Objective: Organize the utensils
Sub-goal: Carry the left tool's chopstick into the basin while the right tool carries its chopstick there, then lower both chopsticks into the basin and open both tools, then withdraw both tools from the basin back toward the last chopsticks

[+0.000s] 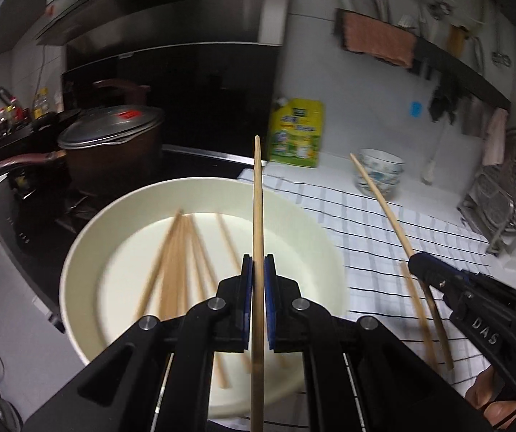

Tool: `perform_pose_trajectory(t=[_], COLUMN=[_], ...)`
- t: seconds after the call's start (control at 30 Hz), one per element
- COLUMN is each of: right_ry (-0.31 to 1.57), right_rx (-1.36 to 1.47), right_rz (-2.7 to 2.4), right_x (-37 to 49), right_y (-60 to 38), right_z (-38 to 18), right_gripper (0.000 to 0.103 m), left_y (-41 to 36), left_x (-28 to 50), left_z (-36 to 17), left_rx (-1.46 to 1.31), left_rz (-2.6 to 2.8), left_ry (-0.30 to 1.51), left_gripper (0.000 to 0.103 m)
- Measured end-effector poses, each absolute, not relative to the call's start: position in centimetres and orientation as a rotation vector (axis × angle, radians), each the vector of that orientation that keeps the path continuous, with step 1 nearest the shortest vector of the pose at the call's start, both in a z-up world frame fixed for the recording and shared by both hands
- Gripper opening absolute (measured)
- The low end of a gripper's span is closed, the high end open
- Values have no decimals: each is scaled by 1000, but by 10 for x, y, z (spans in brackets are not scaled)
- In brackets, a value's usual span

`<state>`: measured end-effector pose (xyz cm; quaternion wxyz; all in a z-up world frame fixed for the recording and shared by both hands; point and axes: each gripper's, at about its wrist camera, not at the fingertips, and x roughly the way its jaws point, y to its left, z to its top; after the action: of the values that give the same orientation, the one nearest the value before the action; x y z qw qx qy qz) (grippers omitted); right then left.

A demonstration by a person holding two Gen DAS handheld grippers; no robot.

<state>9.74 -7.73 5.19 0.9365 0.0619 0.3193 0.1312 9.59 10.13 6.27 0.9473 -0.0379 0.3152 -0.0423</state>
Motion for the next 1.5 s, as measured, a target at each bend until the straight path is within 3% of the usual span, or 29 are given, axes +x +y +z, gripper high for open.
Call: perform_pose_trajectory(t=[0.37,0.67,0.77,0.83,0.87,0.93,1.5], right_ry=[760,838,841,825,812,802,766], right_rx=[21,-3,-3,-9,-12,-10,28], right_rz=[395,390,383,369,359,349,311], right_x=[159,174,174,171,168,165,138], right_y=[34,48,46,45,43,38,14], right_z=[37,14,12,13,15,17,31], right_gripper=[6,7,12,21,26,27,32], left_y=[162,169,169,173,175,179,177], left_x=[133,147,143,141,140,134,108], left_z=[35,14,15,14,15,18,36], left_rx=[-76,-90,-78,-98,-109,-125,-138], left_rz=[-8,-17,7,18,23,41,31], left_ry=[707,780,768,771,765,741,706], left_gripper=[7,8,23,49,57,76,78])
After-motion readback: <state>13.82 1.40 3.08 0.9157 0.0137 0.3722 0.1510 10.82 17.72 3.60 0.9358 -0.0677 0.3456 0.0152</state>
